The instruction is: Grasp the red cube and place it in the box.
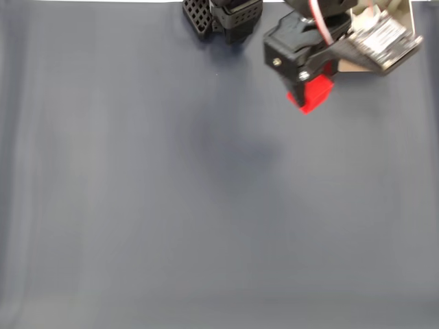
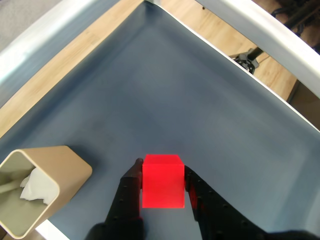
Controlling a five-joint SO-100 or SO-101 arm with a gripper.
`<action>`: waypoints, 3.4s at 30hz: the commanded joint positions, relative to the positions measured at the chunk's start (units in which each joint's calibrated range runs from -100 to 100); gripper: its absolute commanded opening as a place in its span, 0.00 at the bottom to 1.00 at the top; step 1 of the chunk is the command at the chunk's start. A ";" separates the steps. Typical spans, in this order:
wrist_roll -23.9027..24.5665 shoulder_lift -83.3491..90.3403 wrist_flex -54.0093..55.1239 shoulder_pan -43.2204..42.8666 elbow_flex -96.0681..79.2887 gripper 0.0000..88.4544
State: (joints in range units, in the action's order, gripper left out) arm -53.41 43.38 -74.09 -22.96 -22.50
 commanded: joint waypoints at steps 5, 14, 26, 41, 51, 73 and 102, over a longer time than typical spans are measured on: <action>-1.71 3.05 -0.23 -7.25 2.35 0.00; -1.95 3.14 -0.31 -15.06 3.17 0.00; -2.64 3.14 -0.31 -23.51 3.17 0.00; -3.27 1.58 0.51 -30.61 3.35 0.00; -3.57 -2.40 2.07 -35.08 6.54 0.00; -3.08 -4.22 3.30 -40.33 6.82 0.01; 0.20 1.06 4.78 -41.75 2.53 0.08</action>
State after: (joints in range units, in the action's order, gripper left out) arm -54.43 42.22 -71.49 -65.05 -20.95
